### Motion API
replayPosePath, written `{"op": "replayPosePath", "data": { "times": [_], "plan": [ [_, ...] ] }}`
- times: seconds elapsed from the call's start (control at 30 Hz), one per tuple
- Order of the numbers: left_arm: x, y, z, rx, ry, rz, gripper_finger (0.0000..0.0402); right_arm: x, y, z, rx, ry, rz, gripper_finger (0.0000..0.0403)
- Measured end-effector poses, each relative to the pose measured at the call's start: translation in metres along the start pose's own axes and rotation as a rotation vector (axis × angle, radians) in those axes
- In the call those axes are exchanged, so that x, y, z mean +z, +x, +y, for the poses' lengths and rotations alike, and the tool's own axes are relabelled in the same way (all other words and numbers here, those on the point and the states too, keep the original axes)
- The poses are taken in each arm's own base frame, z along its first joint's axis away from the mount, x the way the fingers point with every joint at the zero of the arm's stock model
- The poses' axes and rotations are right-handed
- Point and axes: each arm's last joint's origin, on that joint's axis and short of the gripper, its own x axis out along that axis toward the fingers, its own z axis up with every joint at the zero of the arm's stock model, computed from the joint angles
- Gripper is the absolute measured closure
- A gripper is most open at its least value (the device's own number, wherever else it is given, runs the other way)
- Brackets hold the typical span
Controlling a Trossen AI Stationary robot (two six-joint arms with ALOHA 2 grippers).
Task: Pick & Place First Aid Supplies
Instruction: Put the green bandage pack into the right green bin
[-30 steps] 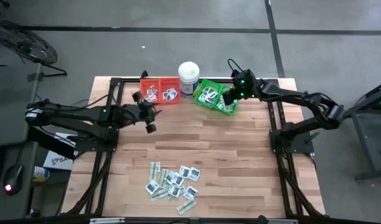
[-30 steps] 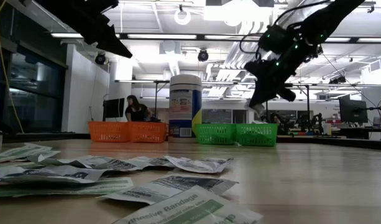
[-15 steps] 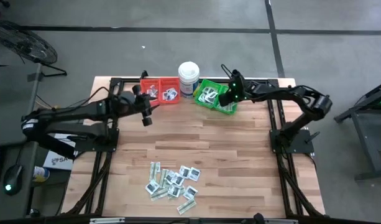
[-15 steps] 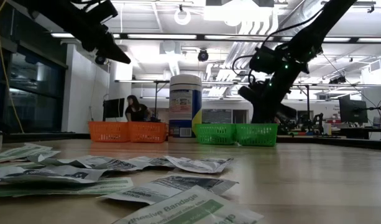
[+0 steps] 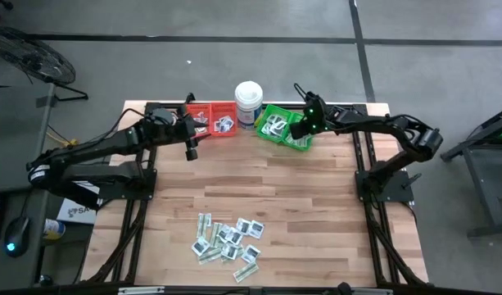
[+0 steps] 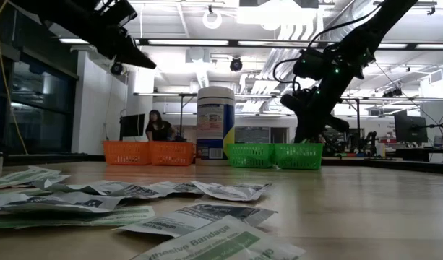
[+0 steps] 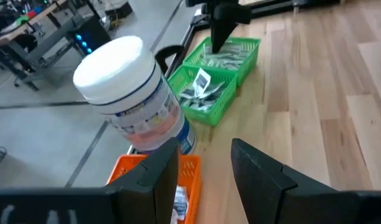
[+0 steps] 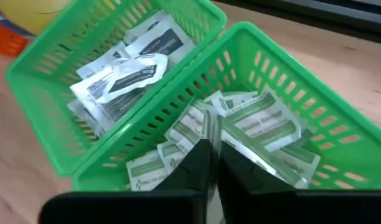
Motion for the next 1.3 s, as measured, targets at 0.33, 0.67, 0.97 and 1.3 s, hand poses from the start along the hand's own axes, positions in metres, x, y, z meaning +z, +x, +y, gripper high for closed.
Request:
{"op": "replayPosePath", "data": {
  "times": [0.33,0.67,0.97,1.3],
  "plan": [
    [-0.002,0.000,0.003,-0.023,-0.011,-0.005,0.0259,0.006,-0.018,-0.004,0.064,-0.011,-0.005,0.0244],
    [-0.002,0.000,0.002,-0.047,-0.078,-0.006,0.0259,0.012,-0.040,-0.008,0.159,-0.036,-0.033,0.0168],
    [-0.010,-0.002,-0.008,-0.204,-0.185,0.067,0.0259,0.014,-0.087,-0.003,0.268,-0.188,-0.156,0.0166],
    [-0.012,-0.004,-0.063,-0.462,-0.271,0.269,0.0260,0.005,-0.130,0.012,0.429,-0.346,-0.269,0.0166]
  ]
}}
